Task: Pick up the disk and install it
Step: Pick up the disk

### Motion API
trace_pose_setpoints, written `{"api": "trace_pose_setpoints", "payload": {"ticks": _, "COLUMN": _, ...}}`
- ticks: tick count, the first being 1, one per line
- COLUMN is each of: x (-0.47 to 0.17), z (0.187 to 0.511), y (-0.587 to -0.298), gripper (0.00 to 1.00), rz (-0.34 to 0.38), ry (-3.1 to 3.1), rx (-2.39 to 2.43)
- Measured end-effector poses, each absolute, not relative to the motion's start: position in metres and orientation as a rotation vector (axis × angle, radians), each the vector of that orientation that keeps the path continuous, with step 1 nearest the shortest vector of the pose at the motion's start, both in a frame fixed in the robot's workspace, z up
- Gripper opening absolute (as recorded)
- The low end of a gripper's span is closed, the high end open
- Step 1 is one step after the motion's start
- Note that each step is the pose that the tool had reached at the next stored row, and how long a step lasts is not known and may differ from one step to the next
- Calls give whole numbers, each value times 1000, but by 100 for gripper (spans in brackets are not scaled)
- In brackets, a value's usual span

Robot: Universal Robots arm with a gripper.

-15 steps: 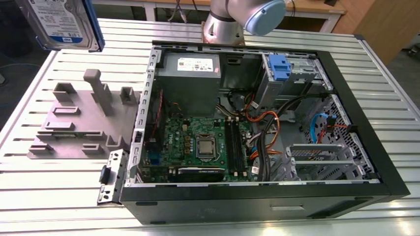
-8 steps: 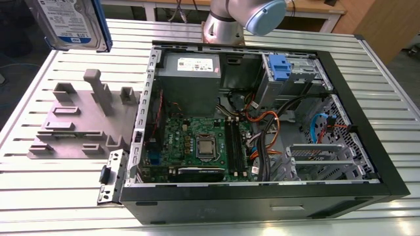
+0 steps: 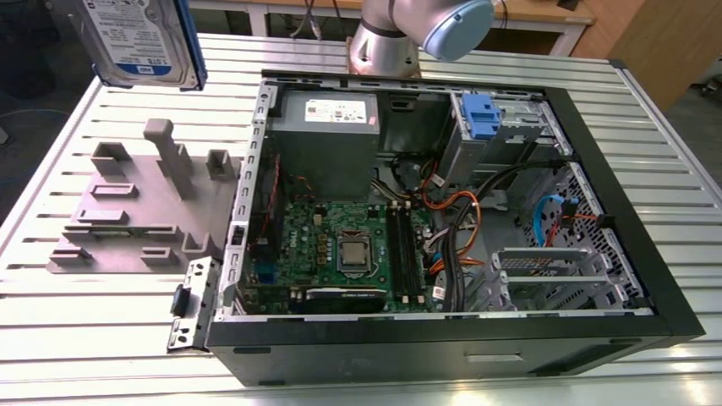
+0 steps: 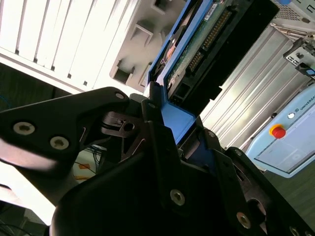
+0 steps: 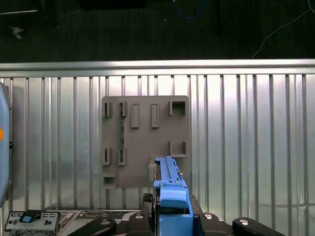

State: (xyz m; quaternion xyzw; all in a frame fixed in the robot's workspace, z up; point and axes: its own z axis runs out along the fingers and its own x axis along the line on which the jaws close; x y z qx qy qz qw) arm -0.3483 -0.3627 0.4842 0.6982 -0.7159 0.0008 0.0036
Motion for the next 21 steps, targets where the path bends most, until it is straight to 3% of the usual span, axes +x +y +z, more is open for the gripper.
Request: {"api": "trace_pose_setpoints", "payload": {"ticks": 21, "x": -323, "z": 484, "y": -364, "gripper": 36, "rz": 7, "ry": -2242, "rx": 2186}}
